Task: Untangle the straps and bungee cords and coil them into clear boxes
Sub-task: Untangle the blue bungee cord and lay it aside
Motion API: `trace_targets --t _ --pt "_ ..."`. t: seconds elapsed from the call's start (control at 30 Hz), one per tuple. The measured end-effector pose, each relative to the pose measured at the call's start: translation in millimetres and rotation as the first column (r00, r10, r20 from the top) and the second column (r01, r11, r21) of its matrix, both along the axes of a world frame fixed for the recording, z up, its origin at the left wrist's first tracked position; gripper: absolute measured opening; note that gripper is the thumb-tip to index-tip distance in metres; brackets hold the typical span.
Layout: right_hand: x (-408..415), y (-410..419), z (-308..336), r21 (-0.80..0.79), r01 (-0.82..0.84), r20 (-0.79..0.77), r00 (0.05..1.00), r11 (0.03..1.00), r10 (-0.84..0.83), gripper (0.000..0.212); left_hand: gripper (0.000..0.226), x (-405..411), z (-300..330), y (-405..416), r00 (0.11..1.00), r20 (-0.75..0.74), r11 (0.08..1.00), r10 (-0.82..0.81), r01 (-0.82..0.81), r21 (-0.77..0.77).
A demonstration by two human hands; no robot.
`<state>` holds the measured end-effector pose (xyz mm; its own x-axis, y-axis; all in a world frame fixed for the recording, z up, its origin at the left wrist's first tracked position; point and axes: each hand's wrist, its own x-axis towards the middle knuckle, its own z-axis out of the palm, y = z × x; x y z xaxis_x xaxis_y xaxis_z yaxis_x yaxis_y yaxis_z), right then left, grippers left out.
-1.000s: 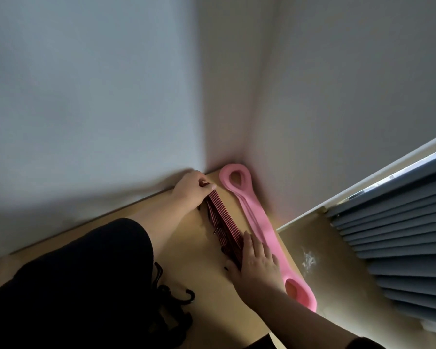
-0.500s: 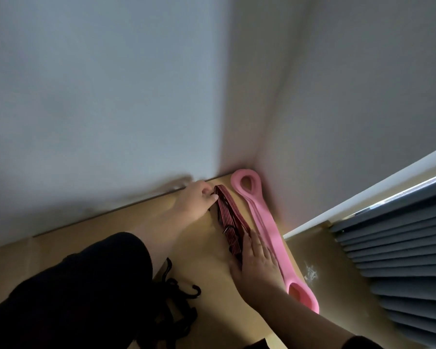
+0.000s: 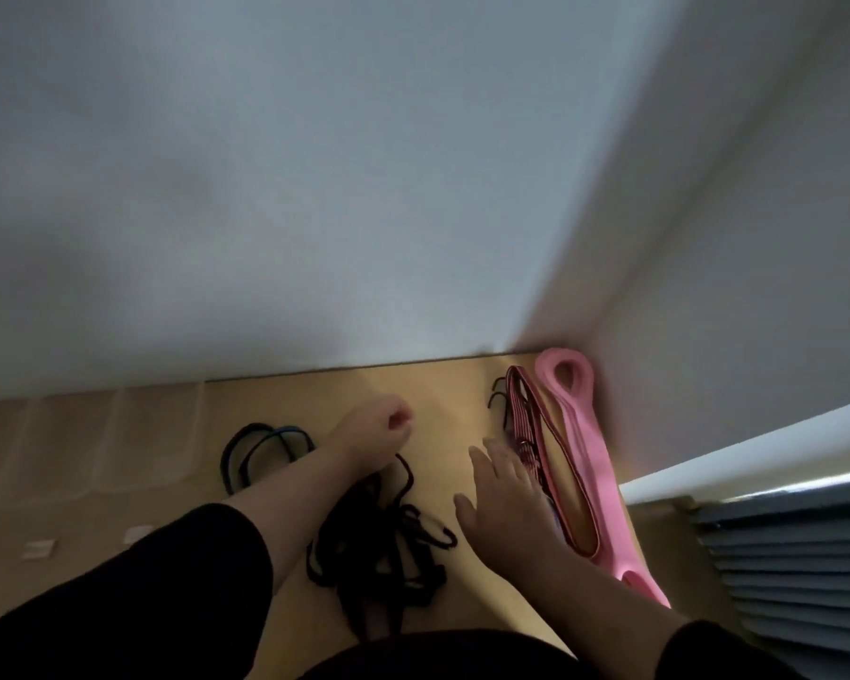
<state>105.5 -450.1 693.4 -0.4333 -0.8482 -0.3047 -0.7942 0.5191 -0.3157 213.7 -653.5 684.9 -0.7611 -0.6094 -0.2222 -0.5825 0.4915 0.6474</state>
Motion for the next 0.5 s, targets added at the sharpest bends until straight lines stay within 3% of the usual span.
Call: trace_targets --t 0.23,0.37,0.5 --pt "48.5 -33.9 -2.4 0.028 -0.23 0.008 0.973 0.973 0.23 0.047 0.008 90.3 6.8 -6.8 0.997 -0.058 0.995 0.052 -0.056 -0.084" --pt "68.8 -48.0 -10.1 0.035 -0.143 0.034 0.989 0.989 0.142 0.03 0.005 132.4 -0.3 1.3 0.997 -0.054 0.993 0.062 -0.067 -0.098" --pt "65.8 -73.8 -10.9 -0.083 0.081 0.129 0.989 0.993 -0.07 0.023 0.009 162.9 -11.9 6.4 0.995 -0.035 0.993 0.097 -0.099 -0.061"
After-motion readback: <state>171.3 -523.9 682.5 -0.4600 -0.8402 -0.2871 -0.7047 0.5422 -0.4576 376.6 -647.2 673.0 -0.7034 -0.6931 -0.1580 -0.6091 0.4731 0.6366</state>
